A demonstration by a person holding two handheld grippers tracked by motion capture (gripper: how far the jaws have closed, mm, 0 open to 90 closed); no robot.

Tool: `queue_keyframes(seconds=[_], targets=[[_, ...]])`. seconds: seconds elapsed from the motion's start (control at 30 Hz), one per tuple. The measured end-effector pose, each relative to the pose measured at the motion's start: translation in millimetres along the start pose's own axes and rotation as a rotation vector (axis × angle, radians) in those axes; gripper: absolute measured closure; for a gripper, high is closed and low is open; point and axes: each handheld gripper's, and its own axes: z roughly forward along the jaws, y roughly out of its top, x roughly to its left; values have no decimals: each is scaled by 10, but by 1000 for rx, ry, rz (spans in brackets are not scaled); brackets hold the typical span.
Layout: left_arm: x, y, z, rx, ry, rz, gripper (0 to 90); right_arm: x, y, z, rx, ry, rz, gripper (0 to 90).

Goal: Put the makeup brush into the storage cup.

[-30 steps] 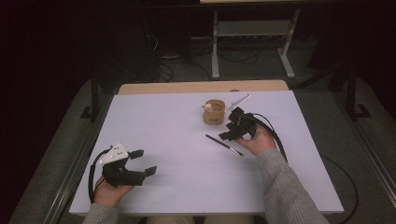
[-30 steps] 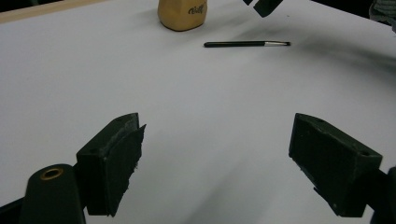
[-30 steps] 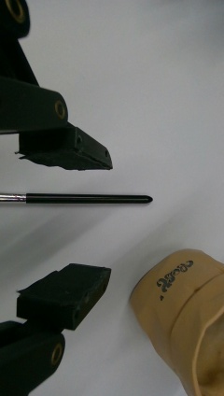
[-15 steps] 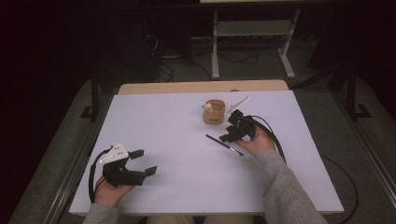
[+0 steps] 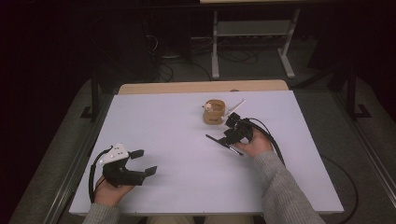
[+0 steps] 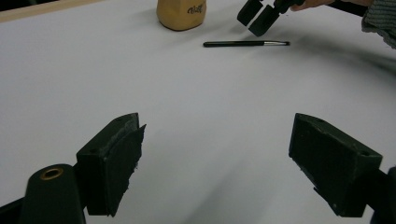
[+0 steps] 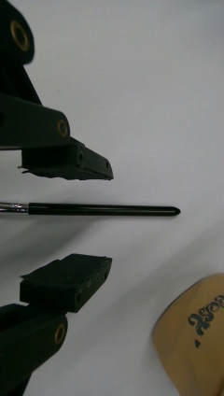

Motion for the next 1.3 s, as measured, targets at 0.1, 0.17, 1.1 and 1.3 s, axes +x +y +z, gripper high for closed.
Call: queue_keyframes(seconds=[0.1, 0.17, 1.1, 1.3], targets=[[-3, 0, 1, 2, 0, 1, 164, 16, -5, 42, 15, 2, 2, 534], [-5, 1, 3, 4, -1, 5, 165, 19, -7, 48, 19, 4, -1, 542], [-23, 5, 20, 8, -5, 6, 166, 166, -22, 183, 79, -79, -47, 764], [-37, 9, 32, 8, -7, 8, 165, 187, -21, 190, 79, -92, -31, 828]])
